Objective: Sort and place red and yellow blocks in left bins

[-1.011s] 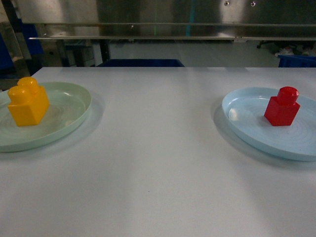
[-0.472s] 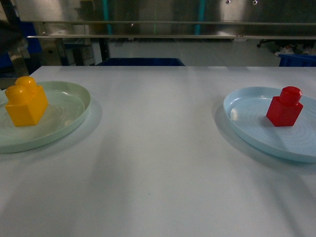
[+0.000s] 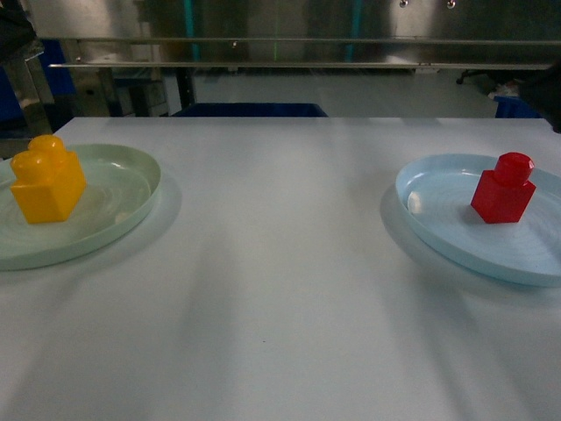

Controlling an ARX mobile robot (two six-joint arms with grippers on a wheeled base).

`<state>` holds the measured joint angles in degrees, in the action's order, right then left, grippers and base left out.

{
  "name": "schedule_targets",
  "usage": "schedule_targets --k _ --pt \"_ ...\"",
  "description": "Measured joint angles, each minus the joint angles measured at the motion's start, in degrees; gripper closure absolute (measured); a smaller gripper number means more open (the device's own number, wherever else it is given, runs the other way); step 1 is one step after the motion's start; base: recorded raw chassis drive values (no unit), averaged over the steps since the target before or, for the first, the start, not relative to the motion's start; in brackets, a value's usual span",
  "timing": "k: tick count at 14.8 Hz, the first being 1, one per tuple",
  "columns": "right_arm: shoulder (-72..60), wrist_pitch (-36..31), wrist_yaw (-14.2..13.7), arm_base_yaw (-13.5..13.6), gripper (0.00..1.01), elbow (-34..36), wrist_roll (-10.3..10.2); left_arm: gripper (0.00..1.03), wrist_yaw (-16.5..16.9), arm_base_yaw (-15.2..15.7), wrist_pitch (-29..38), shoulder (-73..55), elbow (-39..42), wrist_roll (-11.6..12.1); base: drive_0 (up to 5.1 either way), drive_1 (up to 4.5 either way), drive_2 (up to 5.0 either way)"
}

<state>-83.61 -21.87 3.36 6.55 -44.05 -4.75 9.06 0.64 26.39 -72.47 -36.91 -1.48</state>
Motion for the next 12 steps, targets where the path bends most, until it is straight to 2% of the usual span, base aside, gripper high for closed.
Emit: schedule_targets --k 2,4,6,10,11,12 --pt "-4.26 4.72 1.60 2.40 0.03 -5.11 0.07 0.05 -0.02 0.00 0.02 0.00 0.00 0.00 0.0 0.00 0.0" --pt "-10.23 7.78 1.11 2.84 0.03 -6.71 0.11 0.05 -0.02 0.02 0.00 0.00 0.00 0.00 0.0 0.00 0.0" --pt "-13.51 8.13 -0.11 2.82 0.03 -6.73 0.13 0.05 0.00 0.02 0.00 0.00 0.00 0.00 0.0 0.00 0.0" --pt "-14.95 6.95 0.55 2.86 0.03 -6.80 0.24 0.05 -0.02 0.02 -0.02 0.00 0.00 0.00 0.0 0.00 0.0" --pt "-15.50 6.91 0.59 2.84 0.05 -6.80 0.24 0.05 -0.02 0.02 0.00 0.00 0.00 0.00 0.0 0.00 0.0" --pt "-15.65 6.78 0.59 2.84 0.15 -6.80 0.22 0.05 0.00 0.02 0.00 0.00 0.00 0.00 0.0 0.00 0.0"
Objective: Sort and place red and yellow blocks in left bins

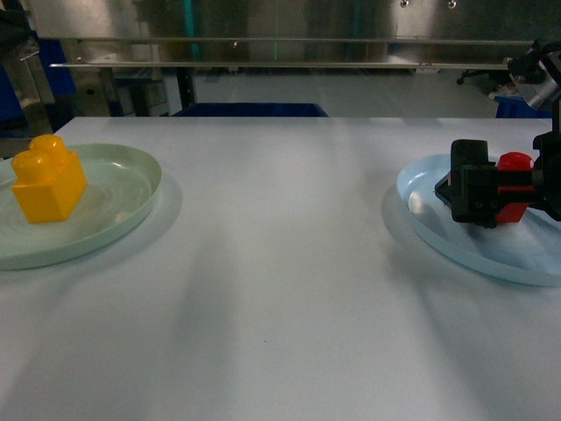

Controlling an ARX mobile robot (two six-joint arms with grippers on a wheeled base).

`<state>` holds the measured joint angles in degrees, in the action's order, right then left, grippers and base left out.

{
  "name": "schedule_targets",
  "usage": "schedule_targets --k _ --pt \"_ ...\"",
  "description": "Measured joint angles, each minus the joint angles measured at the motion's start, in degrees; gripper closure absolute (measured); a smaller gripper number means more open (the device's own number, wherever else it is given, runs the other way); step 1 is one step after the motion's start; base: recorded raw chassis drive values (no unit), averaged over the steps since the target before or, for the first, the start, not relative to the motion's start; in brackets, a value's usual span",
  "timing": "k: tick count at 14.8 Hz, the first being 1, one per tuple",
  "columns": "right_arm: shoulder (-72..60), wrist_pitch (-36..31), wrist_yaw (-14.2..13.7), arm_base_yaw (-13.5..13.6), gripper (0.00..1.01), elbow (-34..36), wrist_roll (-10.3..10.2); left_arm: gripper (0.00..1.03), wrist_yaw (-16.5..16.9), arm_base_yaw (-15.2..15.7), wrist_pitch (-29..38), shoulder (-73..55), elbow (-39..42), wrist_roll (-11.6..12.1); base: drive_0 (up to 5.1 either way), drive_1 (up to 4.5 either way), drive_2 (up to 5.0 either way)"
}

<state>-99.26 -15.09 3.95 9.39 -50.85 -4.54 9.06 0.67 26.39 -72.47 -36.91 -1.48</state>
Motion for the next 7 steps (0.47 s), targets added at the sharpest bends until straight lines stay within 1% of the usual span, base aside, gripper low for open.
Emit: schedule_targets --k 1,2,4,5,7 --pt "-0.04 -0.39 0.02 0.00 0.26 0.09 0.00 0.05 0.00 0.00 0.00 0.00 0.00 0.00 0.0 0.00 0.0" --pt "-0.17 -1.09 0.20 0.00 0.43 0.46 0.00 0.05 -0.02 0.00 0.00 0.00 0.00 0.00 0.0 0.00 0.0" --pt "-0.46 -1.86 0.15 -0.02 0.65 0.92 0.00 0.05 0.00 0.00 0.00 0.00 0.00 0.00 0.0 0.00 0.0" --pt "-0.44 -3.56 0.11 -0.07 0.71 1.42 0.00 0.05 0.00 0.00 0.00 0.00 0.00 0.00 0.0 0.00 0.0" --pt "1.18 -4.92 0.13 -0.42 0.72 3.17 -0.39 0.05 0.00 0.00 0.00 0.00 0.00 0.00 0.0 0.00 0.0"
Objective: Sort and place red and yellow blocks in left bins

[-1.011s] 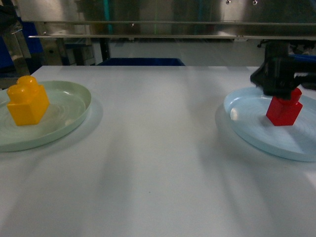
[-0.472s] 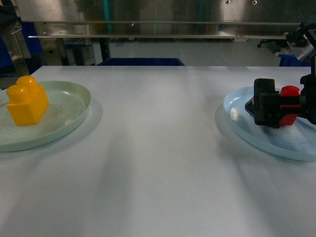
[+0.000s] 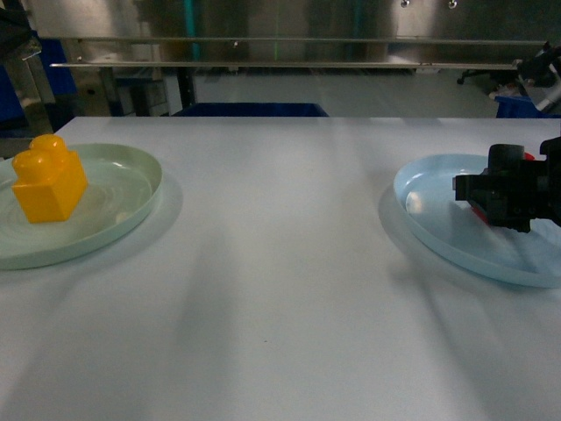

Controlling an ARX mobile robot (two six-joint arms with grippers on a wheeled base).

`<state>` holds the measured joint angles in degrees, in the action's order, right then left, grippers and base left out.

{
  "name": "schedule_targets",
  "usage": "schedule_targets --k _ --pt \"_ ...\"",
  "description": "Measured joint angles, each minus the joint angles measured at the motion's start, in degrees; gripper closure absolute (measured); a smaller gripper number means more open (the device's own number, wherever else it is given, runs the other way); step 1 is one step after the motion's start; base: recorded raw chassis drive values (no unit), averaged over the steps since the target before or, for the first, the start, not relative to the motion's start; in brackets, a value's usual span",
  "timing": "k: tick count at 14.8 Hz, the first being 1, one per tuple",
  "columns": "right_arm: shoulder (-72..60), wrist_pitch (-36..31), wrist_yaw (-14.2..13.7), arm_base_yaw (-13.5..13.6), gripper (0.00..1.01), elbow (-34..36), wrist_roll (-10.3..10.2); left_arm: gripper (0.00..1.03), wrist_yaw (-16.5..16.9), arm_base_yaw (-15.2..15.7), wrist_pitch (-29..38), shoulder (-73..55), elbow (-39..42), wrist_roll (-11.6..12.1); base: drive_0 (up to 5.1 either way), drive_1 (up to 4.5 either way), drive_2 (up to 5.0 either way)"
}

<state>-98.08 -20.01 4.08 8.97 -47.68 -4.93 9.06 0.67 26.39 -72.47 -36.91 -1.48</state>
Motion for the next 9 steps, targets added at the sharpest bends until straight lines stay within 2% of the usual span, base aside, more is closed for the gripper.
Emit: schedule_targets --k 2,3,4,5,7,9 --pt "6.45 0.92 -0.87 -0.44 0.72 2.25 -0.04 0.05 -0.02 0.02 0.00 0.00 0.00 0.00 0.0 0.00 0.0" --pt "11.91 1.09 -2.43 -0.87 0.72 3.76 0.20 0.05 0.00 0.00 0.00 0.00 0.00 0.00 0.0 0.00 0.0" --pt "21.77 1.40 -3.87 -1.68 0.72 7.41 1.64 0.05 -0.02 0.02 0.00 0.00 0.00 0.00 0.0 0.00 0.0" --pt "34.29 5.16 -3.50 -3.96 0.72 13.53 3.10 0.05 0.00 0.00 0.00 0.00 0.00 0.00 0.0 0.00 0.0" --pt "52.37 13.55 -0.81 -8.96 0.72 21.24 4.02 0.05 0.00 0.00 0.00 0.00 0.00 0.00 0.0 0.00 0.0" --pt "65.22 23.41 4.04 -12.17 0.72 25.46 4.57 0.05 -0.02 0.00 0.00 0.00 0.00 0.00 0.0 0.00 0.0"
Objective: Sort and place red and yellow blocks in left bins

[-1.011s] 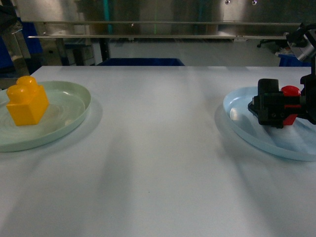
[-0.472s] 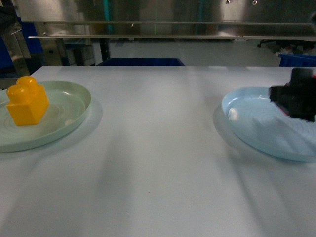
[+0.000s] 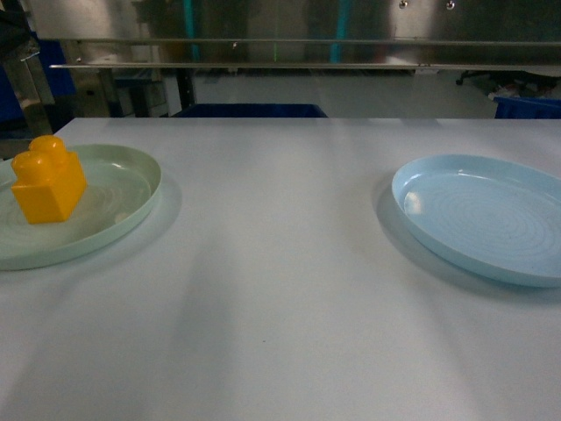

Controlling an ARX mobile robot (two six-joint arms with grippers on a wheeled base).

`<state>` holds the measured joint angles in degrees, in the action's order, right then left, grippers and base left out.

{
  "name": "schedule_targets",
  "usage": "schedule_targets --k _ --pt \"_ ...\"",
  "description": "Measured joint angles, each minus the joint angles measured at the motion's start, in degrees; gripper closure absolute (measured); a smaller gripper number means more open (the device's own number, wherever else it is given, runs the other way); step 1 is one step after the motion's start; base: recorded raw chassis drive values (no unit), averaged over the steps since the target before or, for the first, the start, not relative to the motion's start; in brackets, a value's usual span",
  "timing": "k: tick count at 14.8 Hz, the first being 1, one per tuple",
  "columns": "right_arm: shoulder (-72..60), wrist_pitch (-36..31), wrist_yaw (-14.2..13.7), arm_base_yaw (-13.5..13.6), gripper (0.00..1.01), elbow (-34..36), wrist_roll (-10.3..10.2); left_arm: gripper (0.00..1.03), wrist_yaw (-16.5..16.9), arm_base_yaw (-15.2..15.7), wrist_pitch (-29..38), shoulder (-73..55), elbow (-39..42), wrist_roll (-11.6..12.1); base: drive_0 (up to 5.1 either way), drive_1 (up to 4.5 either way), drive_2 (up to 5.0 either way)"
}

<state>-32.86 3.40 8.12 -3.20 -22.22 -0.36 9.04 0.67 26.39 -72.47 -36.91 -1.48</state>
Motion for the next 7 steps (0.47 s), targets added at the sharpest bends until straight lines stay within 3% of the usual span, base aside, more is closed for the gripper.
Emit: schedule_targets --k 1,3,4,5,7 --pt "1.22 1.40 1.25 -0.59 0.72 0.96 0.17 0.05 0.02 0.00 0.00 0.00 0.00 0.00 0.0 0.00 0.0" --pt "1.09 1.64 1.20 -0.76 0.72 1.11 0.24 0.05 0.02 0.00 0.00 0.00 0.00 0.00 0.0 0.00 0.0" --pt "1.09 1.07 0.22 -0.94 0.72 1.29 0.37 0.05 0.02 0.00 0.00 0.00 0.00 0.00 0.0 0.00 0.0" --pt "0.11 3.67 -1.57 0.87 0.72 1.42 1.68 0.05 0.00 0.02 0.00 0.00 0.00 0.00 0.0 0.00 0.0" --pt "-0.83 3.87 -1.44 1.27 0.72 1.62 2.32 0.05 0.02 0.00 0.02 0.00 0.02 0.00 0.0 0.00 0.0"
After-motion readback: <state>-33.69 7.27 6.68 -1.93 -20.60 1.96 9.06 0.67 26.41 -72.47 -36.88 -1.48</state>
